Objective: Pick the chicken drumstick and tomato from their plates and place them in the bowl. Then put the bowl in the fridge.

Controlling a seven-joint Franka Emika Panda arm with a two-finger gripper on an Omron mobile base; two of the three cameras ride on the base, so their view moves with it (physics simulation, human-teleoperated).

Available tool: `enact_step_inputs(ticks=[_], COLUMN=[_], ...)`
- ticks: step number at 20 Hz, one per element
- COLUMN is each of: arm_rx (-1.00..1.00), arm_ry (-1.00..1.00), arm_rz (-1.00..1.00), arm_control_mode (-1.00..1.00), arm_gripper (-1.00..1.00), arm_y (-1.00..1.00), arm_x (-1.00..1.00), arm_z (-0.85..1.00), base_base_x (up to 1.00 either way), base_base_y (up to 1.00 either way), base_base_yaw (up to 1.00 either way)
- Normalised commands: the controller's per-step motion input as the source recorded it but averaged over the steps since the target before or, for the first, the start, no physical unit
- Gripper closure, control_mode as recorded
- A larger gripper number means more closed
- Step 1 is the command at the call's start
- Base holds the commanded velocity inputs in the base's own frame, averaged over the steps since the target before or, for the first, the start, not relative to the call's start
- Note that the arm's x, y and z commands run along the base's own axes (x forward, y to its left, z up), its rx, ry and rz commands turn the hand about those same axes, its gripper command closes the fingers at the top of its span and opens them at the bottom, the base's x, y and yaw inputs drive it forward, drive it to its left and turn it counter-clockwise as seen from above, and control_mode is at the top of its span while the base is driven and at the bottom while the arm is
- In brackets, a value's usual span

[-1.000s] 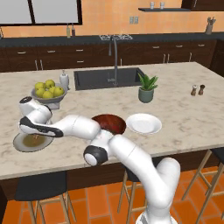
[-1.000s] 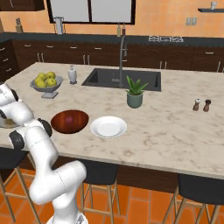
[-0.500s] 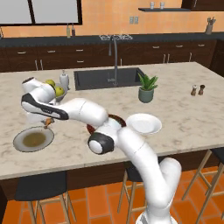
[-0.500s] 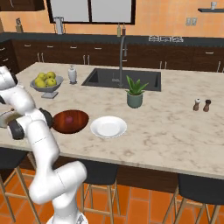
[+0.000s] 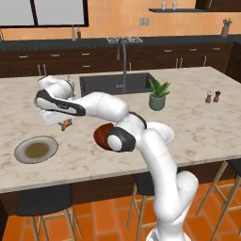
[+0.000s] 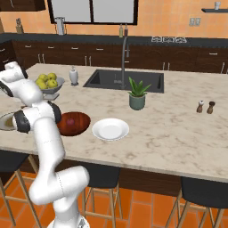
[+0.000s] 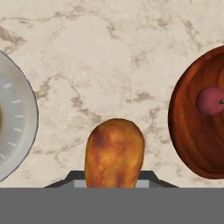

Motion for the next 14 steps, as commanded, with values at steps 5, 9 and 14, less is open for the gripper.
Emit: enact_step_inputs(ticks=[5,9,14], arm_rx=[0.32,0.26,0.19], arm_ry=[-0.13,-0.18,-0.05], arm_rz=[0.01,0.01,0.02], arm_control_mode=[-1.0,-1.0,-1.0], arm_gripper=[1.0,1.0,1.0], arm_y=[-0.99,-0.88,-0.83], arm_x=[-0.03,0.0,0.0], arm_z=[-0.43,-0.49,-0.04], base_base_x=[0.0,0.0,0.0], base_base_y=[0.0,0.0,0.0], base_base_yaw=[0.0,0.0,0.0])
